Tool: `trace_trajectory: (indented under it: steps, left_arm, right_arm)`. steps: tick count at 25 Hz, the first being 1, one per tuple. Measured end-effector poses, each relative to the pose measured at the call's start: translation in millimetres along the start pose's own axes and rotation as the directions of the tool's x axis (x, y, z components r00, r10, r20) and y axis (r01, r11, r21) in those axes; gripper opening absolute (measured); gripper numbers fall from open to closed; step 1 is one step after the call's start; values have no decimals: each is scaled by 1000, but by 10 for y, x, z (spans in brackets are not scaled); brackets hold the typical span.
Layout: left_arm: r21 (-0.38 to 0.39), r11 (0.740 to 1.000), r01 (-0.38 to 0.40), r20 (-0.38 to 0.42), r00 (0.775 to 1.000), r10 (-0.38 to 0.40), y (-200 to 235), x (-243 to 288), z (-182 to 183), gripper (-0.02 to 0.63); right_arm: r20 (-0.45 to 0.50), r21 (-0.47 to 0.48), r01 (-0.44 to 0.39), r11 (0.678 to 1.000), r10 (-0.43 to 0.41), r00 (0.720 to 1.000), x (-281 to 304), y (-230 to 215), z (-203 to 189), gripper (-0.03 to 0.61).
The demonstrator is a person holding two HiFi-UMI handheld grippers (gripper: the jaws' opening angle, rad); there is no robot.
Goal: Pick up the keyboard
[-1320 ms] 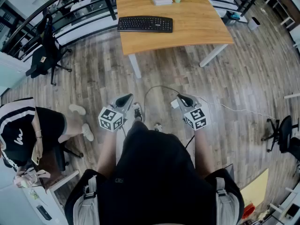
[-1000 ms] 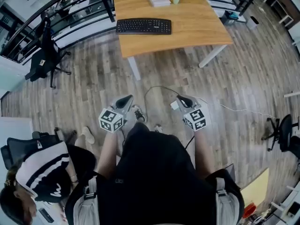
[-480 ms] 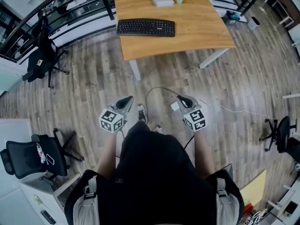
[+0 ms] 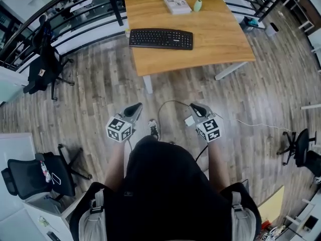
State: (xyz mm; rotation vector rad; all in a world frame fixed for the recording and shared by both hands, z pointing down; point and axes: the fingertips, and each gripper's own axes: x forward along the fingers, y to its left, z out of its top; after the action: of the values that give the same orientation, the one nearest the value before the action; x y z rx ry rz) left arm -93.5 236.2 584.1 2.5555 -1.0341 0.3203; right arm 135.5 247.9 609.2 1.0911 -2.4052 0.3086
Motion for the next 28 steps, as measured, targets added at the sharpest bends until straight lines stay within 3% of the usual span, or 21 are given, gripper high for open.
trace_trajectory:
  steps: [14,28]
  left_arm:
    - [-4,1000,1,16,1000,-1,855,143,261,11]
    - [-6,1000,7,24,1000,-6,1255,198,345,11]
  right_arm:
    - [-12,-16,10,1000,-10,1000,748,-116,367,20]
    - [-26,-31,23,999,-23,999,1111,-167,500,20]
